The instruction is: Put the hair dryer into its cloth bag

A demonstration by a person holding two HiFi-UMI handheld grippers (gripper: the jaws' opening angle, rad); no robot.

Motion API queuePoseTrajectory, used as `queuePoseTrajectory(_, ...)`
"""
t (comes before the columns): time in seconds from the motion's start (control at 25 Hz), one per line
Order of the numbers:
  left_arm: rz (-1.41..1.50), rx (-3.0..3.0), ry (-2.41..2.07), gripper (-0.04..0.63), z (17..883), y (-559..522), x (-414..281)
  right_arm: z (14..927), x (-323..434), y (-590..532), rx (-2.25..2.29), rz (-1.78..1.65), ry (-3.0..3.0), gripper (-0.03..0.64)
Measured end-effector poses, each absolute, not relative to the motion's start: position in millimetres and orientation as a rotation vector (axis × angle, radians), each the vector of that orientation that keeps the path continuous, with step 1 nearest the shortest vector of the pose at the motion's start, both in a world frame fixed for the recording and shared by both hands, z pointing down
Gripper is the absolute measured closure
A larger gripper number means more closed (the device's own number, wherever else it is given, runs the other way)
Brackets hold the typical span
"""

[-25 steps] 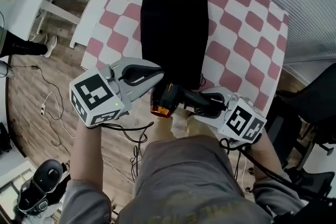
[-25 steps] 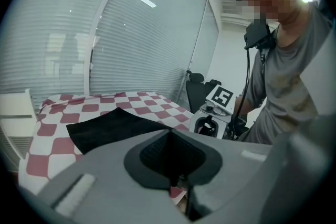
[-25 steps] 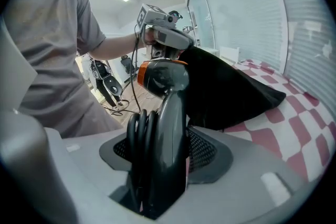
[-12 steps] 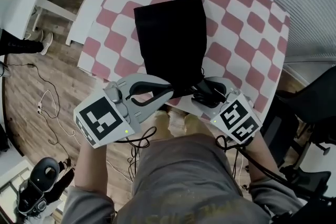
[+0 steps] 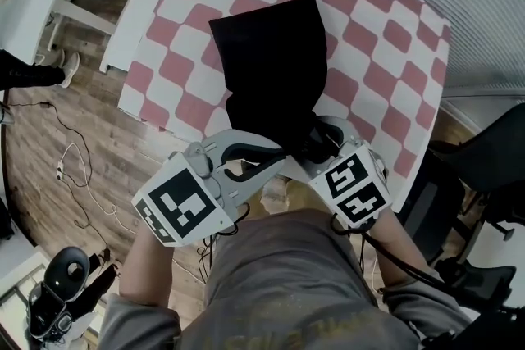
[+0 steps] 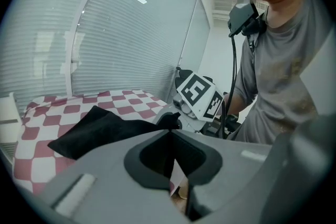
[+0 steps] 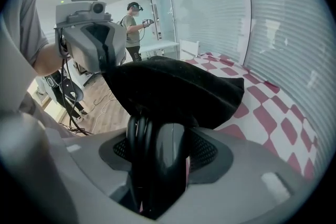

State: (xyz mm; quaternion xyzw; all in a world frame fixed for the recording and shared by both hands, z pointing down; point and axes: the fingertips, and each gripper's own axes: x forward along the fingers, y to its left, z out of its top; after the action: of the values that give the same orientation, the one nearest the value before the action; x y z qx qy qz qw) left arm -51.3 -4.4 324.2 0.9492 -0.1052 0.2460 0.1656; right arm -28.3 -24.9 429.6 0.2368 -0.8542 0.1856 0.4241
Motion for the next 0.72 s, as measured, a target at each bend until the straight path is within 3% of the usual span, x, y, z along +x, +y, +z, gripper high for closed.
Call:
queuePoseTrajectory(0.28, 0.685, 2.735, -0.454, 0.571, 335, -18, -64, 435, -25, -36, 0.648, 0.447, -2.125, 0.337)
queuePoseTrajectory(0.4, 0.663, 2.780, -0.668, 0.467, 327, -35, -88, 433, -24, -40, 0.658, 0.472, -2.134, 0.337)
queuePoseTrajectory(0.72, 0.711, 2.674, -0.977, 0.326, 346, -35, -116, 431, -25, -51, 0.684, 0.509, -2.129, 0.337)
